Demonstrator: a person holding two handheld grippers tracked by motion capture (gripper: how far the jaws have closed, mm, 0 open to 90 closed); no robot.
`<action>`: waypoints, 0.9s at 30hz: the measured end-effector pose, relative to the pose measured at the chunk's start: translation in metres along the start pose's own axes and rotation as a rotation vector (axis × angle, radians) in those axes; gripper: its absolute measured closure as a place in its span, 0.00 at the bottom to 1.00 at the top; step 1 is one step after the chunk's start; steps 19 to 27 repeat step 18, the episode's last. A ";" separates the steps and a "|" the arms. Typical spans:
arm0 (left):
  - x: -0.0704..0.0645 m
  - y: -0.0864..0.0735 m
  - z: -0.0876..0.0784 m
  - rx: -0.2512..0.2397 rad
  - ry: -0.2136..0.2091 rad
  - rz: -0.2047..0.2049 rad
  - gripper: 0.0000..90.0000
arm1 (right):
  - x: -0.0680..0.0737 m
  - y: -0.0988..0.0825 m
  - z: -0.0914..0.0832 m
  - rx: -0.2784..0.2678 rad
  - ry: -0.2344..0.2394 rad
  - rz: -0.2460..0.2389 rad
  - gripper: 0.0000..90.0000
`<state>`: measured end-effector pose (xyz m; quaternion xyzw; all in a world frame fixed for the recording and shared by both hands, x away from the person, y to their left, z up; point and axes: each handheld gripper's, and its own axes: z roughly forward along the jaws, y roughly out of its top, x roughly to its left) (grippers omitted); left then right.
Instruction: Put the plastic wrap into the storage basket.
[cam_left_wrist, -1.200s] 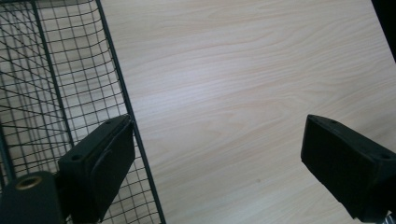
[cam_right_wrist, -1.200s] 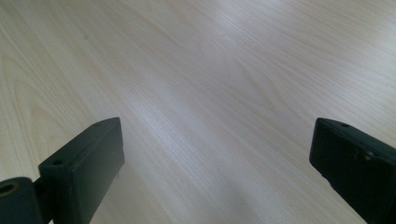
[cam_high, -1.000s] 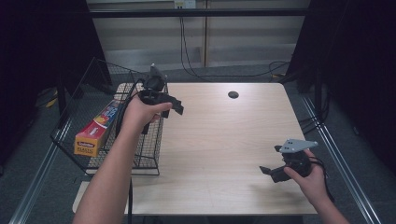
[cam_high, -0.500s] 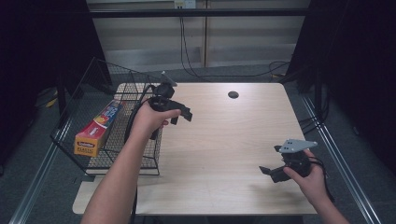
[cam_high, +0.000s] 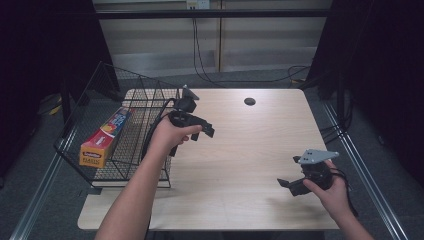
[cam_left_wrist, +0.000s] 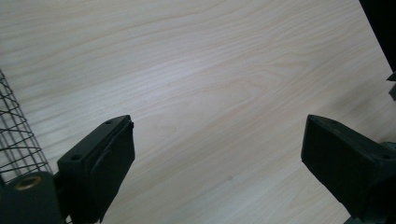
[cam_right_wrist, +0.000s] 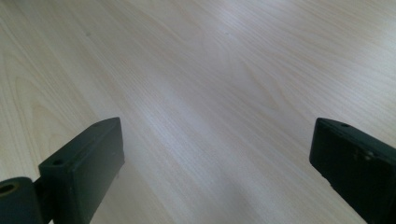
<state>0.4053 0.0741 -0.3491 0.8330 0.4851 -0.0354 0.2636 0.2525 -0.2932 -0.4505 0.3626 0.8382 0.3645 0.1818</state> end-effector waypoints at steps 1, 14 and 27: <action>-0.001 -0.001 0.002 -0.001 -0.004 -0.003 0.11 | 0.000 0.000 0.000 -0.001 0.000 0.001 0.03; -0.009 -0.016 0.023 -0.007 -0.019 0.048 0.10 | 0.000 0.000 -0.001 -0.001 -0.002 0.001 0.03; -0.012 -0.022 0.027 -0.016 -0.023 0.072 0.10 | 0.001 -0.001 0.001 0.005 0.000 0.000 0.03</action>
